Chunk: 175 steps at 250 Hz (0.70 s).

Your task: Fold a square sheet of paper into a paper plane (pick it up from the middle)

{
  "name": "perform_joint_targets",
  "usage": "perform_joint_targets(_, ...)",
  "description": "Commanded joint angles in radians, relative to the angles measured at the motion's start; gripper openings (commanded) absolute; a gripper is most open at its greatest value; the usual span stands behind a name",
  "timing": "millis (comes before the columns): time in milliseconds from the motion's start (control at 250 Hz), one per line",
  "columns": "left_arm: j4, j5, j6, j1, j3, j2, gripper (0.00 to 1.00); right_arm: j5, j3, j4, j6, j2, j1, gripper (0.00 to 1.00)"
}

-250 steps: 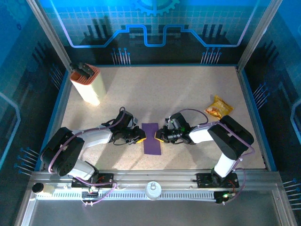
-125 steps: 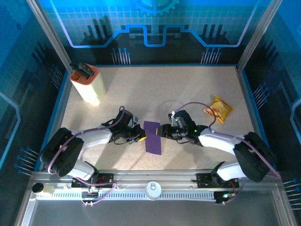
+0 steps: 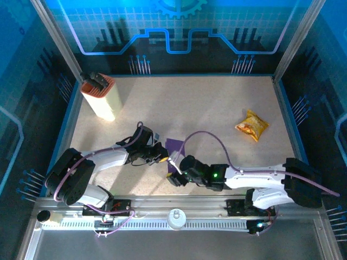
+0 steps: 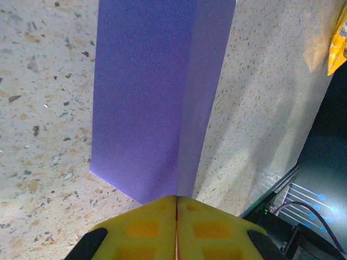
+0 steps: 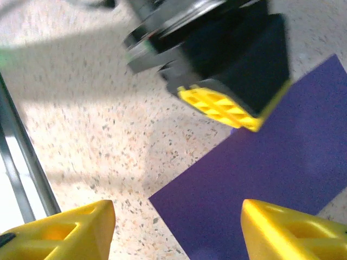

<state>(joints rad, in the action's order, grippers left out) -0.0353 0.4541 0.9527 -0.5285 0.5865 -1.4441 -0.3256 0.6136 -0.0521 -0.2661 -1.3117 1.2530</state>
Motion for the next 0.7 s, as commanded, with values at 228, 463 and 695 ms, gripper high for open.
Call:
perform_joint_targets(228, 0.016, 0.026, 0.012, -0.005, 0.015, 0.02, 0.09, -0.348, 0.065, -0.02, 0.274, -0.163, 0.155, 0.63)
perform_joint_targets(463, 0.022, 0.026, 0.01, -0.005, 0.02, 0.02, 0.09, -0.482, 0.098, 0.027, 0.248, -0.215, 0.164, 0.56)
perform_joint_targets(695, 0.026, 0.025, 0.006, -0.005, 0.022, 0.02, 0.09, -0.428, 0.011, -0.041, 0.212, -0.126, 0.166, 0.43)
